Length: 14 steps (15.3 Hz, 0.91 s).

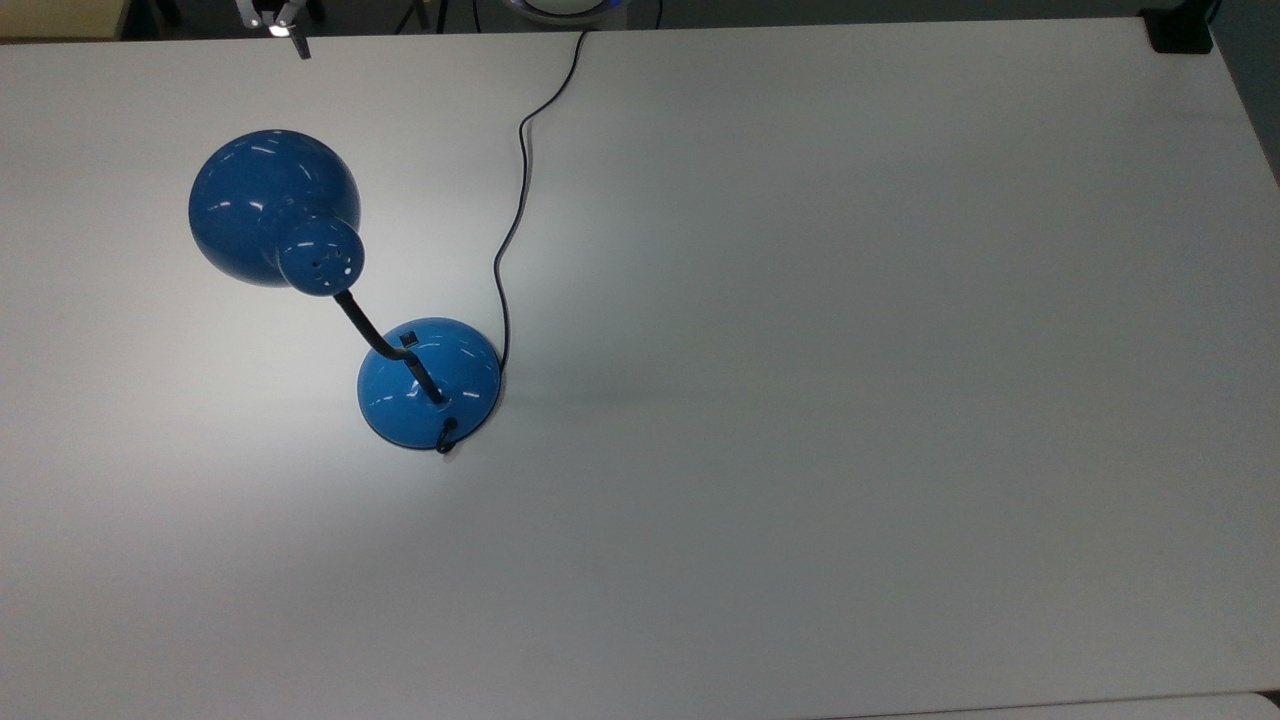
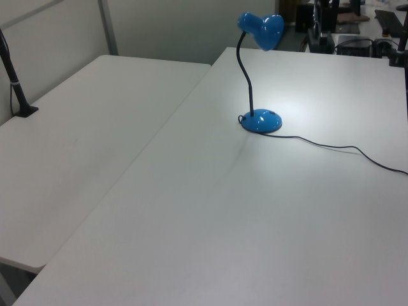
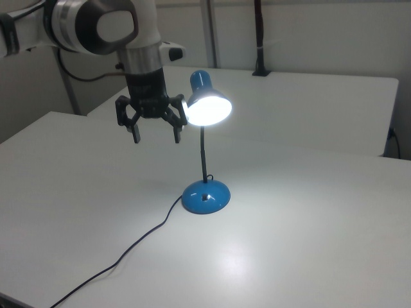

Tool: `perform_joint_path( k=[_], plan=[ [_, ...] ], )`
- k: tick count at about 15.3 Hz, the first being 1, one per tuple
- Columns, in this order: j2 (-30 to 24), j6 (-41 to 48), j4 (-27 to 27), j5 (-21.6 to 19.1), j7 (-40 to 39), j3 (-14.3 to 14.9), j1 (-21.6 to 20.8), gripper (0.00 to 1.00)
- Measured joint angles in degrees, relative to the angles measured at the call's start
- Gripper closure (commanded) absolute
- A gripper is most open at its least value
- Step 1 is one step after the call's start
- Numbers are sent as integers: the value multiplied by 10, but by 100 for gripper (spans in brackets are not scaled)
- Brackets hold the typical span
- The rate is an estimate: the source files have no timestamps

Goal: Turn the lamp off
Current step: 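Move the gripper down toward the switch on the blue lamp base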

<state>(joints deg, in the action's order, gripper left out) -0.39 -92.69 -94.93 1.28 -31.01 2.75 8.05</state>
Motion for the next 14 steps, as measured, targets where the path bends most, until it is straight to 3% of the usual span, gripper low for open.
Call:
perform_joint_path(
  k=[1,2,3,9,14],
  plan=[
    [1,0,-8,16,-9,1,1,42],
    [2,-3,-19,29,-14,1,0,83],
    [4,-21,-41,37,-14,2,1,98],
    [28,-222,-158,1,-3,8,13,100],
    [84,-363,-176,-20,62,7,14,100]
  ],
)
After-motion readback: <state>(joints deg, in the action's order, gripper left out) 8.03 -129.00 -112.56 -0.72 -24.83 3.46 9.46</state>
